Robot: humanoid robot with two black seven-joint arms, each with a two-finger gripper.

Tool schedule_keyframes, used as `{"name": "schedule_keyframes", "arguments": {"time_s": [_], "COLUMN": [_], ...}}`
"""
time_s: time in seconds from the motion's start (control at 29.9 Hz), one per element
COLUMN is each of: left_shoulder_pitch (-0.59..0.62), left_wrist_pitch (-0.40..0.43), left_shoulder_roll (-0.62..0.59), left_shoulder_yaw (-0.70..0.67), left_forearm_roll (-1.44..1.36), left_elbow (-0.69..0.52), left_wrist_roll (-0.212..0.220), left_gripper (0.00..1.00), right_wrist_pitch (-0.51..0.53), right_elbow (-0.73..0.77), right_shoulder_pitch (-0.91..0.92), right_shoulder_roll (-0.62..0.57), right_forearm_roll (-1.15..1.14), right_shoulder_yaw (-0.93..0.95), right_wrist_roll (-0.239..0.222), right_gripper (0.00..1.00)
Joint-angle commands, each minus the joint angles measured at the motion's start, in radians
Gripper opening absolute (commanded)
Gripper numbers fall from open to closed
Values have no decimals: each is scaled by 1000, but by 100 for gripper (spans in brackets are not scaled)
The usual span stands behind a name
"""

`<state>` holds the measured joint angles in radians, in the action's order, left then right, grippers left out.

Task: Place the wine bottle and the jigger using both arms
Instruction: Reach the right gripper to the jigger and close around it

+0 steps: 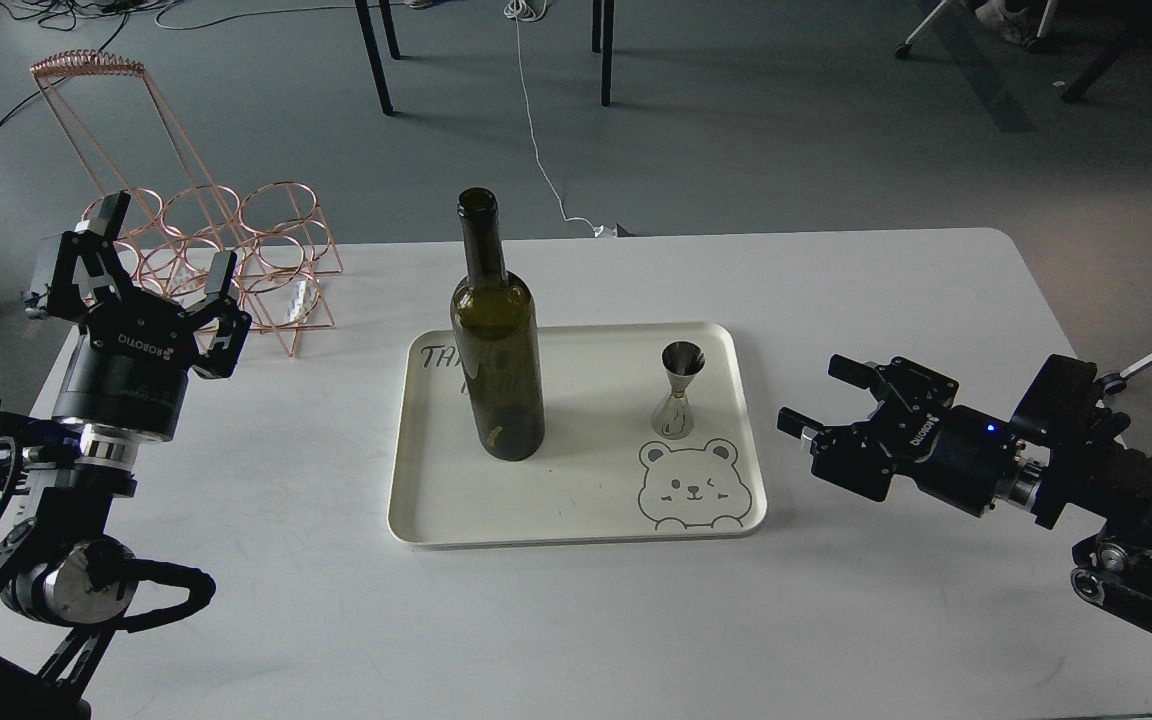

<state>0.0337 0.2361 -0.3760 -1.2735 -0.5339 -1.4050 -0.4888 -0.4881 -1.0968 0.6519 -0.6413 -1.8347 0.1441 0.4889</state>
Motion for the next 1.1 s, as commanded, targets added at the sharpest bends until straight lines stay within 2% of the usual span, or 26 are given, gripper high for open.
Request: {"name": "schedule_keyframes", "arguments": {"time_s": [0.0,0.4,0.6,0.73,0.97,1.07], "left_shoulder_pitch": [0,0,-3,-3,-5,-5], "left_wrist_pitch": [0,2,2,2,2,2], "left_shoulder_roll": [-1,-1,0,0,0,0], "left_shoulder_yaw": [0,0,0,0,-1,-1], "left_forearm_roll": [-1,-14,-14,-14,-14,-14], "left_elbow": [0,-2,-5,-6,-6,-6], "left_wrist_roll": [0,0,0,0,0,0], "left_gripper": [98,98,98,98,98,98], "right_wrist_pitch": [-1,-1,-1,-1,-1,-1], "right_elbow": [116,408,454,479,486,485], "right_shoulder_pitch": [-1,64,83,95,98,104], "right_shoulder_roll": [109,399,457,468,471,473], "right_forearm_roll": [-73,-89,-89,-87,-87,-87], "right_shoulder_yaw": [-1,-1,-1,-1,0,2], "right_wrist_roll": [0,0,0,0,0,0], "right_gripper": [96,95,92,81,45,34]}}
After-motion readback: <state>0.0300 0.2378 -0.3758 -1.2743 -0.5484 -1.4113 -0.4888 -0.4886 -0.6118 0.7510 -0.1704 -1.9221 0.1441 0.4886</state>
